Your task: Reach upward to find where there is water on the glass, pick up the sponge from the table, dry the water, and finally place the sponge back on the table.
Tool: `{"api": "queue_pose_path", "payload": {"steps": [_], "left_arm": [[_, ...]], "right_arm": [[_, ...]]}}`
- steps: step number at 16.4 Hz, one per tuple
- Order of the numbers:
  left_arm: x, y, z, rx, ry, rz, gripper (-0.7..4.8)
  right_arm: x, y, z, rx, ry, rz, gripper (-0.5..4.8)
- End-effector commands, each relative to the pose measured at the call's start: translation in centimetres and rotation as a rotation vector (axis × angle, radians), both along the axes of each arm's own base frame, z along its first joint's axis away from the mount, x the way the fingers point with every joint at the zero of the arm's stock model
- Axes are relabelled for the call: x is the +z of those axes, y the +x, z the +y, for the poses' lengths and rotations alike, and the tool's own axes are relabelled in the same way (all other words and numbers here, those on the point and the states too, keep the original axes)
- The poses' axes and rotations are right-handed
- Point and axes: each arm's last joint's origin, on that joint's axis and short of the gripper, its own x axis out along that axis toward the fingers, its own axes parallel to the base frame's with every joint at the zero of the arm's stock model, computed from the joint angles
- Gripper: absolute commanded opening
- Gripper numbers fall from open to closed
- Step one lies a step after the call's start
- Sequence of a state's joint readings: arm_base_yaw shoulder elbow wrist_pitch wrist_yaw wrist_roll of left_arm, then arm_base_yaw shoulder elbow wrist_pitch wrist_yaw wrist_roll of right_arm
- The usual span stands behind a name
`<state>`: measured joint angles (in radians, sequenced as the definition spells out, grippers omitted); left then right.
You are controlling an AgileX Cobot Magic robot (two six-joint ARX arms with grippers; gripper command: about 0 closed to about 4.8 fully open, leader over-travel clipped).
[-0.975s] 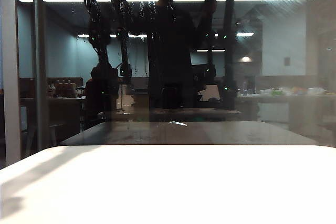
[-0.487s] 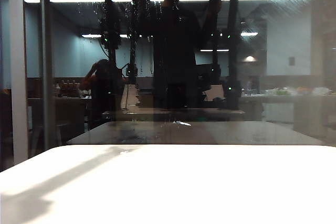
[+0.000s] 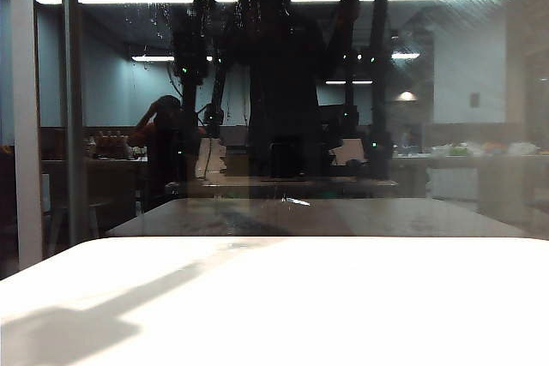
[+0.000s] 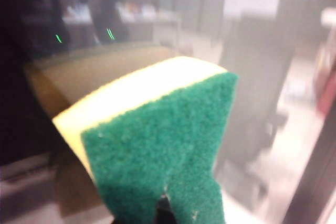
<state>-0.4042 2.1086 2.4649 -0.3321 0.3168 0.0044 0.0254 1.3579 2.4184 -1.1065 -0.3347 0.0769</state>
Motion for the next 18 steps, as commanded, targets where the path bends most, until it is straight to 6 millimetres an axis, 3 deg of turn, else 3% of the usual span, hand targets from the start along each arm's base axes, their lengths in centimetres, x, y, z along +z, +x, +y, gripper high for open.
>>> {"api": "queue_pose_path", "payload": {"steps": [1, 10, 18], "left_arm": [[-0.5, 0.0, 0.1, 0.049, 0.059, 0.020, -0.06], [1.6, 0.2, 7.3, 0.220, 0.058, 0.019, -0.06], [3.8, -2.1, 13.4, 0.353, 0.126, 0.030, -0.06]], "right_arm": [[0.2, -0.2, 0.0, 0.001, -0.003, -0.017, -0.02], [0.0, 0.7, 0.0, 0.001, -0.003, 0.000, -0.02], [0.0, 0.7, 0.0, 0.001, -0.003, 0.001, -0.02]]}}
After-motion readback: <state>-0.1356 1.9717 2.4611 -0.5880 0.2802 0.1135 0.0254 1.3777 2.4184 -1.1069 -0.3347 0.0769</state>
